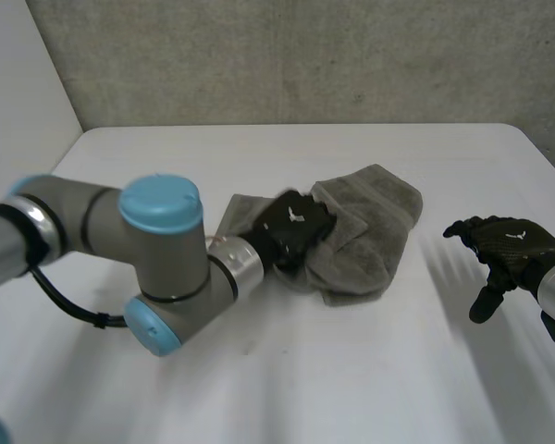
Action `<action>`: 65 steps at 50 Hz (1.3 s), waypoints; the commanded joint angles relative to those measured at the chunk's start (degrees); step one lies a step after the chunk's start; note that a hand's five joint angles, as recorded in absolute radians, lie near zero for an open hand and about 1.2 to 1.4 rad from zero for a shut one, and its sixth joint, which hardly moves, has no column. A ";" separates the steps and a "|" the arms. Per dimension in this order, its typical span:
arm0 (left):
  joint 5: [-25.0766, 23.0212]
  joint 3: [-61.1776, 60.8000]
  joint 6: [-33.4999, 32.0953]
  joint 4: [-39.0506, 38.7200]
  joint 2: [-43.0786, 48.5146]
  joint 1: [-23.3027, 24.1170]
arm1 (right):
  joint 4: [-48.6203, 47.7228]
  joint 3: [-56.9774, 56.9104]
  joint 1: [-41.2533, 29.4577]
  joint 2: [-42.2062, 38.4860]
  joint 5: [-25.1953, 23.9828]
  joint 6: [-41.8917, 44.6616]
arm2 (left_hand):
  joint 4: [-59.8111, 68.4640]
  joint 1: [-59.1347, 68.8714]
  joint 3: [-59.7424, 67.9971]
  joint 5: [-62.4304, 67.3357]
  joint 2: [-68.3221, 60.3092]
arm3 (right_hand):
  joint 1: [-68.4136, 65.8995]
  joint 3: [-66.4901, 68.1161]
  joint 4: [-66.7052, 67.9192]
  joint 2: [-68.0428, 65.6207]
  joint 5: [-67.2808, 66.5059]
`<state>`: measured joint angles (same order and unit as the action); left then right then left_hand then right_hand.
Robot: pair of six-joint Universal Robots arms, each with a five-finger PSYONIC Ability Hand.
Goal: Fold the towel.
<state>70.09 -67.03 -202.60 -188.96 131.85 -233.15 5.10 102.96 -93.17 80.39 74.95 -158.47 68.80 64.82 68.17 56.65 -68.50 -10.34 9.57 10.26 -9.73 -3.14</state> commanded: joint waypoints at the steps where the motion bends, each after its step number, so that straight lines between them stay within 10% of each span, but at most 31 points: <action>1: 10.30 -1.43 0.63 0.61 -10.27 -1.60 | -0.53 -3.02 -3.06 -0.41 0.37 -4.98 | 11.20 15.18 11.83 13.35 -11.50 | 0.34 0.43 -0.26 -0.27 3.14; 10: 25.17 -5.91 8.97 5.08 -24.87 -1.35 | -1.59 -9.80 -11.60 -5.59 0.46 -18.81 | 11.20 15.18 11.83 13.35 -11.50 | 0.34 0.43 -0.26 -0.27 3.14; 33: 27.47 -14.09 19.18 14.41 -38.07 -0.73 | -7.64 -28.43 -35.93 -27.65 7.14 -39.46 | 11.20 15.18 11.83 13.35 -11.50 | 0.34 0.43 -0.26 -0.27 3.14; 37: 27.38 -14.18 20.06 14.85 -40.26 -0.90 | -11.17 -29.92 -36.64 -28.18 7.76 -39.20 | 11.20 15.18 11.83 13.35 -11.50 | -24.80 25.58 24.88 -25.42 -22.01; 39: 27.38 -14.09 20.14 14.85 -40.88 -1.17 | -12.57 -31.06 -36.65 -28.80 7.58 -37.63 | 11.20 15.18 11.83 13.35 -11.50 | -69.48 70.25 69.55 -70.09 -66.68; 50: 26.59 -17.34 19.44 15.02 -42.11 -8.72 | -7.75 -31.15 -28.66 -14.76 7.84 -6.18 | 11.20 15.18 11.83 13.35 -11.50 | -69.66 70.43 69.74 -70.27 -66.86; 65: 22.20 -27.19 20.23 14.67 -37.28 -5.92 | 21.50 -41.43 -24.70 -8.49 1.35 7.01 | 11.20 15.18 11.83 13.35 -11.50 | -69.66 70.43 69.74 -70.27 -66.86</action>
<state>93.10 -92.06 -182.76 -174.20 91.55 -241.27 14.56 65.75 -119.94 72.92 79.95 -156.59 69.74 64.82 69.34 57.66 -69.43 -79.46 69.51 69.66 -69.33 -59.13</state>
